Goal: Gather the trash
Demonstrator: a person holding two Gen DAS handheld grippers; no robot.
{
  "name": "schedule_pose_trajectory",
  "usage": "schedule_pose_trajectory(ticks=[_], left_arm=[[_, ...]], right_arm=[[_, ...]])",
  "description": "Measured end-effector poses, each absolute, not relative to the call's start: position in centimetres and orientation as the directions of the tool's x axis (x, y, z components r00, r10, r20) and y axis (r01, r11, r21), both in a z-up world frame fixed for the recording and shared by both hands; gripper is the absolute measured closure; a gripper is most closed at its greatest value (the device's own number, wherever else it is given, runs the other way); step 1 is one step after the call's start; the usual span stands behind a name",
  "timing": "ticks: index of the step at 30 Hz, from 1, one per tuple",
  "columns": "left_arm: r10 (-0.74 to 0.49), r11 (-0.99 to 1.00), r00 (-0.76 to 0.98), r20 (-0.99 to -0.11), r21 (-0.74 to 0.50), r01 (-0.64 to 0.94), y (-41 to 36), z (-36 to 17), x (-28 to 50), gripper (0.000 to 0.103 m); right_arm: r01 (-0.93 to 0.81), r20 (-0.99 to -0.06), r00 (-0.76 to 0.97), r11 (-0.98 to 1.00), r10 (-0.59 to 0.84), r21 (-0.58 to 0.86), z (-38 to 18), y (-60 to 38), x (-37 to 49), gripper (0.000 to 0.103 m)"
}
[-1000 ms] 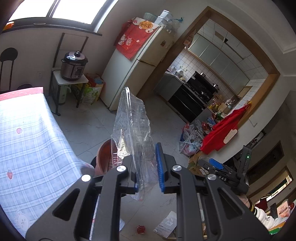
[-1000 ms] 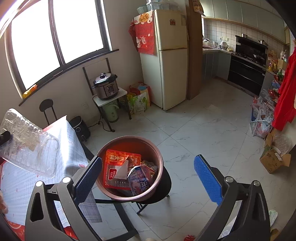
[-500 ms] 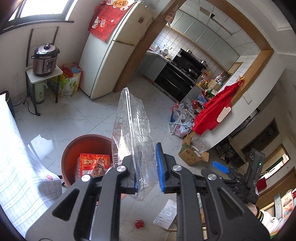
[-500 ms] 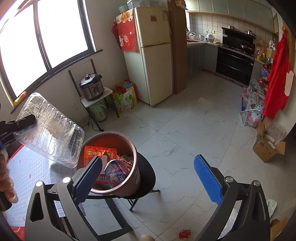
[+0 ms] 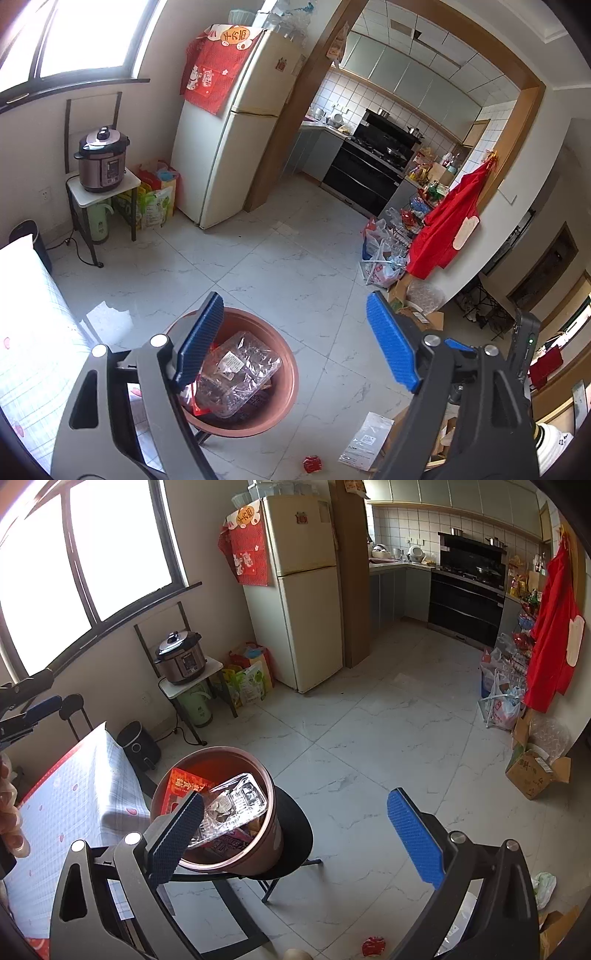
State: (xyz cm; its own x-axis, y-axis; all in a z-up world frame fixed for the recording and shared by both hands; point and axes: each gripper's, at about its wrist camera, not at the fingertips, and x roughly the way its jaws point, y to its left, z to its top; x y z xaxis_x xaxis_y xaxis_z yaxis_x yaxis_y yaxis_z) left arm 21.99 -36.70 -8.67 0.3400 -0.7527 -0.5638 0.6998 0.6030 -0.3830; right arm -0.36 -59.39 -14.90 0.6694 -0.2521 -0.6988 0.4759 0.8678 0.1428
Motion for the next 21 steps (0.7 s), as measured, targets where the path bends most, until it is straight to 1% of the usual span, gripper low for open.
schedule_pose_trajectory(ticks=[6,9,12,16,21], left_arm=[[-0.719,0.646,0.411,-0.561,-0.322,0.692,-33.4,-7.4,20.8,0.012],[-0.690,0.682,0.452,-0.566,-0.299,0.667,-31.4,-7.0,20.2,0.009],[-0.644,0.734,0.519,-0.562,-0.263,0.626,-29.0,-6.5,19.0,0.006],[-0.587,0.791,0.581,-0.564,-0.247,0.559,-25.4,-6.3,17.1,0.006],[-0.502,0.848,0.637,-0.585,-0.189,0.494,-20.8,-5.8,15.1,0.006]], right_arm=[[0.443,-0.680,0.690,0.888,-0.247,0.127,-13.3,-57.5,0.2,0.006],[0.407,-0.671,0.706,0.905,-0.226,0.123,-12.5,-56.2,0.6,0.006],[0.366,-0.668,0.712,0.926,-0.217,0.089,-11.6,-54.8,1.0,0.006],[0.324,-0.660,0.726,0.943,-0.194,0.079,-10.1,-52.6,1.1,0.006],[0.295,-0.611,0.766,0.954,-0.200,0.058,-7.9,-48.4,-0.1,0.006]])
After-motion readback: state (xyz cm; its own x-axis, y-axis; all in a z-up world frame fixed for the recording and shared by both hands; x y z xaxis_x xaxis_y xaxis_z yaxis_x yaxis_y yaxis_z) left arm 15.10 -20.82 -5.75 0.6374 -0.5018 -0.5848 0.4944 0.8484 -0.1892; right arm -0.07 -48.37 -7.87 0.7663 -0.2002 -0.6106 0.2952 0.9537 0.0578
